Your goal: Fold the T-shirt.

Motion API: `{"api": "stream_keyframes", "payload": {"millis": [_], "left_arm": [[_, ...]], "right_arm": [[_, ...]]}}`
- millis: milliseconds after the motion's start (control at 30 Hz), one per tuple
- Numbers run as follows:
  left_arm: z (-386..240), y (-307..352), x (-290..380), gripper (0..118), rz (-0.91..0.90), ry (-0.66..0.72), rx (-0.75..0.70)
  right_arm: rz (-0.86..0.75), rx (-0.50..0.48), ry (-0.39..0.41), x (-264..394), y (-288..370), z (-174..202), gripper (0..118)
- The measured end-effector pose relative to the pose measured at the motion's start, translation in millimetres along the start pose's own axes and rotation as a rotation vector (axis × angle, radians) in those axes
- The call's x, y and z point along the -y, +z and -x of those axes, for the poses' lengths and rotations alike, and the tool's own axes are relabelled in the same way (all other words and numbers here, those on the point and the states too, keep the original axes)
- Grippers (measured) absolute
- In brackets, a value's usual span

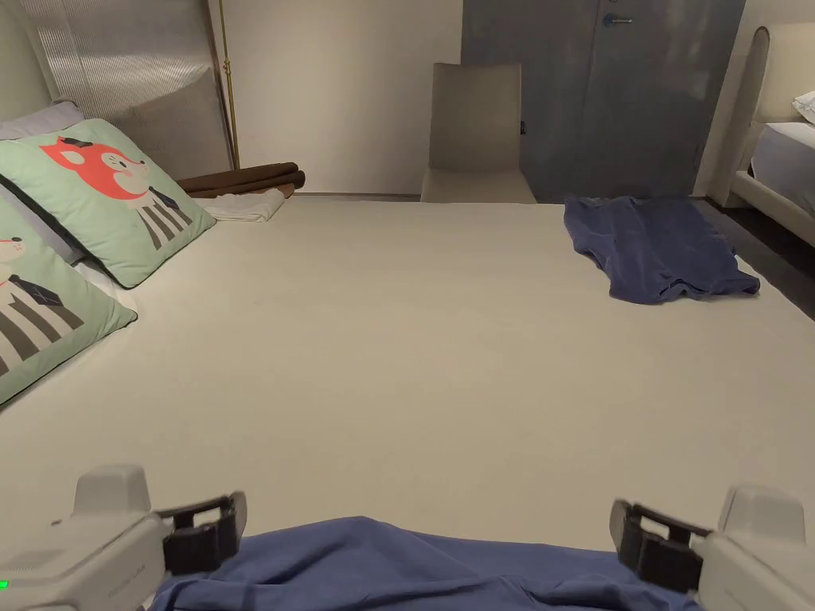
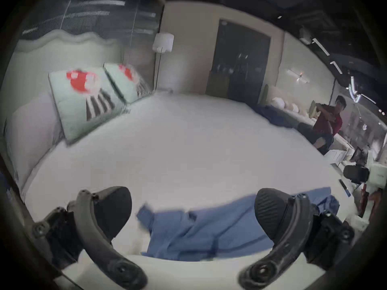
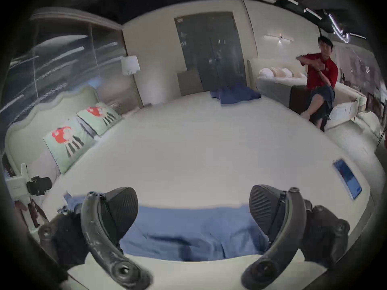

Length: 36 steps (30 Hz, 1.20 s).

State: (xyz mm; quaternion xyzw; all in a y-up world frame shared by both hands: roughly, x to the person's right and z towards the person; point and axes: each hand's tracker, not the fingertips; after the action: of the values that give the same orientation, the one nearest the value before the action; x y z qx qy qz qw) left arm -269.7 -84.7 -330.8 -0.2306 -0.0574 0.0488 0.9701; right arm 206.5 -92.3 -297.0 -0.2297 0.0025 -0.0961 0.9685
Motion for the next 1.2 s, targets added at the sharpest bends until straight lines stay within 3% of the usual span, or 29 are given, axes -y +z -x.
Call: {"api": "stream_keyframes", "payload": {"millis": [233, 400, 467, 500, 533, 567, 833, 1033, 1200], "left_arm": [[-58, 2, -61, 114, -0.305, -0.115, -0.014], [-84, 6, -70, 103, -0.475, -0.184, -0.039], [-89, 6, -70, 81, -0.498, -0.198, -0.039], [-90, 6, -70, 54, -0.503, -0.2, -0.032], [-88, 6, -70, 22, -0.506, -0.198, -0.019], [-88, 5, -71, 0, -0.499, -0.193, 0.003], [-68, 1, -68, 0, -0.423, -0.168, 0.03], [-9, -5, -54, 0, -0.244, 0.067, 0.165], [37, -2, -28, 0, -0.057, 0.122, 0.175]], "right_arm": [[-0.26, 0.009, 0.116, -55, 16, 52, 108], [-0.379, 0.07, 0.185, -65, 26, 77, 95], [-0.406, 0.086, 0.191, -66, 28, 82, 67], [-0.412, 0.094, 0.194, -66, 28, 84, 33], [-0.413, 0.098, 0.196, -67, 27, 85, 5], [-0.412, 0.101, 0.197, -66, 25, 86, 0], [-0.402, 0.083, 0.197, -65, 21, 86, 0], [-0.381, 0.065, 0.203, -61, 16, 87, 0], [-0.347, 0.049, 0.207, -57, 5, 92, 0]]}}
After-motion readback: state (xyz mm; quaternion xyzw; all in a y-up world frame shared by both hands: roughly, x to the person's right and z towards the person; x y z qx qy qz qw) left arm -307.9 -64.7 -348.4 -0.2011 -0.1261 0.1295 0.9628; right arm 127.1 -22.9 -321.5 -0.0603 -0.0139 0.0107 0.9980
